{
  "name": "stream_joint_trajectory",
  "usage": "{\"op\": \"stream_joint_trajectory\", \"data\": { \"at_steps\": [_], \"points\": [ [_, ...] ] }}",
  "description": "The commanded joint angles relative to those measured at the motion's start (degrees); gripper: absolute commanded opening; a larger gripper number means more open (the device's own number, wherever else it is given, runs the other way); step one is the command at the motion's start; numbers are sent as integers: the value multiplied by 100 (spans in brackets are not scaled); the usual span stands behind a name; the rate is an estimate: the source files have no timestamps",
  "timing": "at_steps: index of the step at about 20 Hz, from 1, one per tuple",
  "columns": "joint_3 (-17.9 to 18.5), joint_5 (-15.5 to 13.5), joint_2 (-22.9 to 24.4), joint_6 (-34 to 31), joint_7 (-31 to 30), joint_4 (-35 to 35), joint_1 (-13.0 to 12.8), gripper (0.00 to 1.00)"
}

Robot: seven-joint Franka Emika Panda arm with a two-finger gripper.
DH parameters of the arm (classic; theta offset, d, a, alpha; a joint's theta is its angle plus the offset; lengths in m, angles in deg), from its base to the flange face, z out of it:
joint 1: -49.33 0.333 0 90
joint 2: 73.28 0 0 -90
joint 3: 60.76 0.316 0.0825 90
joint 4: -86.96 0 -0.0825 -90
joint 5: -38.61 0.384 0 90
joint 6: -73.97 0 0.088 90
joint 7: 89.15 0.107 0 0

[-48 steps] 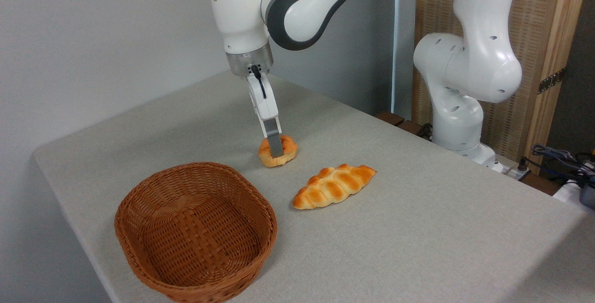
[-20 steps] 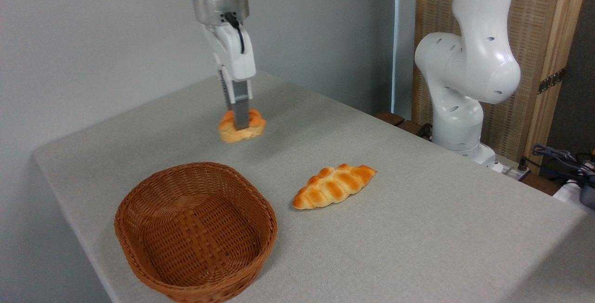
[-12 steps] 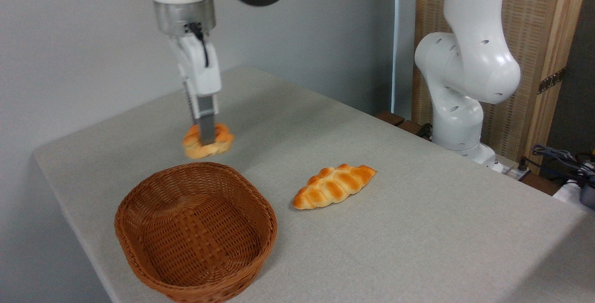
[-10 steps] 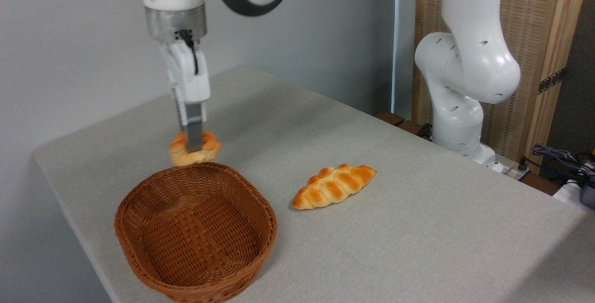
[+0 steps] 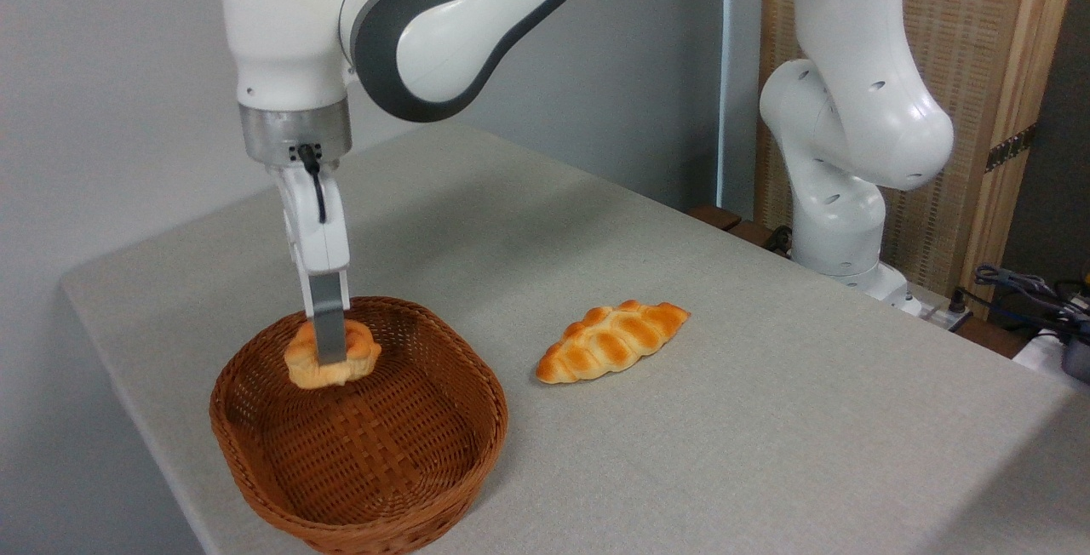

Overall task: Put bread into the basket
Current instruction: 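Lift the bun and carry it over the wicker basket, then lower the bun into the basket and open the gripper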

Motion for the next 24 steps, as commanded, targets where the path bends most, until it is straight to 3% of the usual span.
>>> {"op": "stream_joint_trajectory", "data": {
  "at_steps": [1,19,23,24],
  "points": [
    [58,181,-113,111,-42,106,-51,100],
    [-47,111,-17,49,-253,115,-51,100],
    [-30,-214,220,-187,-297,115,-16,100],
    [-47,-336,342,-397,-297,124,150,100]
  ]
}}
